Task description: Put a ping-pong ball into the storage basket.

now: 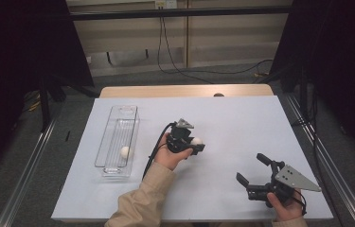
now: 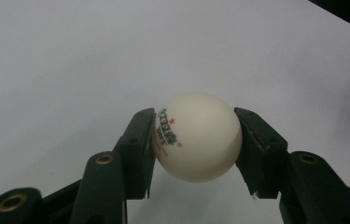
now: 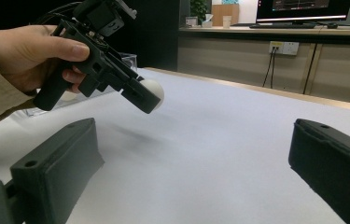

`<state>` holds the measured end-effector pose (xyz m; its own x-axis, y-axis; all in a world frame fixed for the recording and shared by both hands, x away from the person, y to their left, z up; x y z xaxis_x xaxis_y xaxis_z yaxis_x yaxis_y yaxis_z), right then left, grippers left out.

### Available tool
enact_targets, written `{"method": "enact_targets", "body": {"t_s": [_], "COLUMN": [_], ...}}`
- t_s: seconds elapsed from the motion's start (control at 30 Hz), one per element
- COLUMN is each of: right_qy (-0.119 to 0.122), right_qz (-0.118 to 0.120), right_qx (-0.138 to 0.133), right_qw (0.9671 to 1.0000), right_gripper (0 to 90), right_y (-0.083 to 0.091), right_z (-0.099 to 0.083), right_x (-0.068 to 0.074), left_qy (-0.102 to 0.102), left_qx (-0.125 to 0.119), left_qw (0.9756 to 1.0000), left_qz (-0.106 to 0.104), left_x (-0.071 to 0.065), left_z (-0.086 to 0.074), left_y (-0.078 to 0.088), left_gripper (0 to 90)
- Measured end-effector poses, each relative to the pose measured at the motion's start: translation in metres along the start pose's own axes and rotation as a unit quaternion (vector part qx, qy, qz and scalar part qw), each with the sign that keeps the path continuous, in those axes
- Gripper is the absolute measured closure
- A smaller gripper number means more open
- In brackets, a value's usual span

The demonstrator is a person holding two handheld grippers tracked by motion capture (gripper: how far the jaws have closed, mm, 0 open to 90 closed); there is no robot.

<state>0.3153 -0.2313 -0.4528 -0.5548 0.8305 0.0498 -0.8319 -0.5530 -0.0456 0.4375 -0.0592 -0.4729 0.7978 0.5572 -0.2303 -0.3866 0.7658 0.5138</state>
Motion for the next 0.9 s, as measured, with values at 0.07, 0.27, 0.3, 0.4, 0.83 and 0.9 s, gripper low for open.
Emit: {"method": "enact_targets", "body": {"t_s": [0.07,0.27,0.3,0.4,0.83,0.9], "right_qy": [-0.001,0.001,0.001,0.001,-0.002,-0.002], "right_qz": [0.000,0.002,0.002,0.002,0.003,0.004], "right_qx": [0.001,0.003,0.002,0.002,0.000,-0.001], "right_qw": [1.0000,1.0000,1.0000,1.0000,1.0000,1.0000], "right_gripper": [1.2,1.3,1.2,1.3,1.3,1.2], "right_y": [0.000,0.000,0.000,0.000,-0.001,-0.001], "right_z": [0.000,-0.001,-0.001,-0.001,0.000,0.000], "right_x": [0.000,0.001,0.001,0.001,0.002,0.002], "left_qy": [0.001,0.006,0.007,0.009,0.016,0.018], "left_qx": [-0.002,-0.007,-0.008,-0.011,-0.010,-0.010], "left_qw": [1.0000,0.9999,0.9999,0.9999,0.9997,0.9997], "left_qz": [0.001,0.006,0.006,0.007,0.014,0.014], "left_x": [0.002,0.007,0.007,0.008,0.015,0.017], "left_z": [0.001,0.003,0.003,0.004,0.004,0.005], "left_y": [0.002,0.007,0.008,0.010,0.019,0.021], "left_gripper": [51.0,51.0,51.0,51.0,51.0,51.0]}}
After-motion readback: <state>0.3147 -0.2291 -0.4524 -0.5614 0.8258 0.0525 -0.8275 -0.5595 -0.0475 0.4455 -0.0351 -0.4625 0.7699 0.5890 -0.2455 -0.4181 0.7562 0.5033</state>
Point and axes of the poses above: each handheld gripper's, and its own axes: y roughly backward along the jaws, z roughly out of its top, x roughly to its left, the point moved 9 cm from there along -y, roughly forward along the jaws, and after that the axes turned 10 degrees about -x, right-handed, at the moved point
